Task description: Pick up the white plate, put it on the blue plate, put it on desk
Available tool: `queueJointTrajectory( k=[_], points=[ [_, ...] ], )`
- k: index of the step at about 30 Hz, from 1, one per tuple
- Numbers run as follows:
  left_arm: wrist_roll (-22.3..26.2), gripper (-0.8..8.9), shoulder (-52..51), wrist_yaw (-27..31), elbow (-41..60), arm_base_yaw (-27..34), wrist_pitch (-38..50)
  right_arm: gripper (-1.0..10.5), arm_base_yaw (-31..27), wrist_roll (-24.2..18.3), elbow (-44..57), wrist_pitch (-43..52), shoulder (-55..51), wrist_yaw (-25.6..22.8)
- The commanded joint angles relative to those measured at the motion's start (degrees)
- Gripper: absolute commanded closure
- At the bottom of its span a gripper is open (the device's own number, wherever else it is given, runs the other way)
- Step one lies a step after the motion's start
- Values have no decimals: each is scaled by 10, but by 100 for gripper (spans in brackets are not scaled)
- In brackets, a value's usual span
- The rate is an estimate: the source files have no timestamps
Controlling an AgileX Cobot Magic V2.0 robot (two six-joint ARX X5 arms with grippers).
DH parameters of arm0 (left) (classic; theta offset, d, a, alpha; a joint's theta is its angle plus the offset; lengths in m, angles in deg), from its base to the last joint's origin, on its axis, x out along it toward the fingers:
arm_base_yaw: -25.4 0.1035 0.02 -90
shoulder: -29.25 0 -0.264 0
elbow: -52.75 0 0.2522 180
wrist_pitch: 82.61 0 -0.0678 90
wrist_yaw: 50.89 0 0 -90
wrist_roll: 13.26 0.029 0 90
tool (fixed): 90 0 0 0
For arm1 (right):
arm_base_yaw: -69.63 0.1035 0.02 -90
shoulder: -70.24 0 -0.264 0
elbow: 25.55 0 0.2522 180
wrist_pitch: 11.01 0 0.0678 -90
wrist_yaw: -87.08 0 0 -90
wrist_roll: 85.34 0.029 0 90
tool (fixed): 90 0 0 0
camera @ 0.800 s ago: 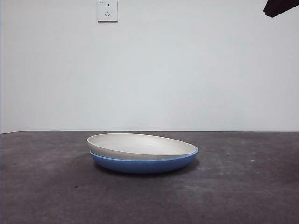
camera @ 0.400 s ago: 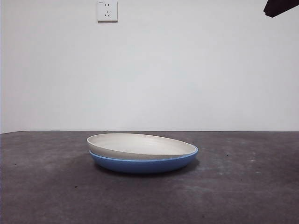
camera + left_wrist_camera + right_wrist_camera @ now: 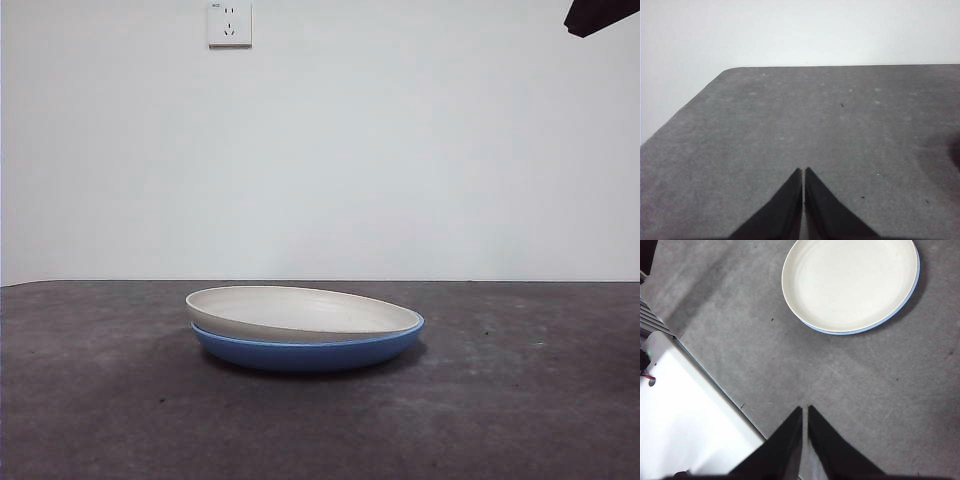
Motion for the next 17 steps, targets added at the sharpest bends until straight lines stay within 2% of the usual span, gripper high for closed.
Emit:
queueJointTrajectory(
  k=[1, 6, 17],
  points=[
    [-2, 804, -1, 3, 12, 1, -23, 934, 3, -5, -3, 5, 2, 0],
    [-17, 804, -1, 3, 12, 1, -31, 934, 3, -5, -3, 5, 2, 0],
    [-17, 804, -1, 3, 12, 1, -31, 934, 3, -5, -3, 5, 2, 1]
  ],
)
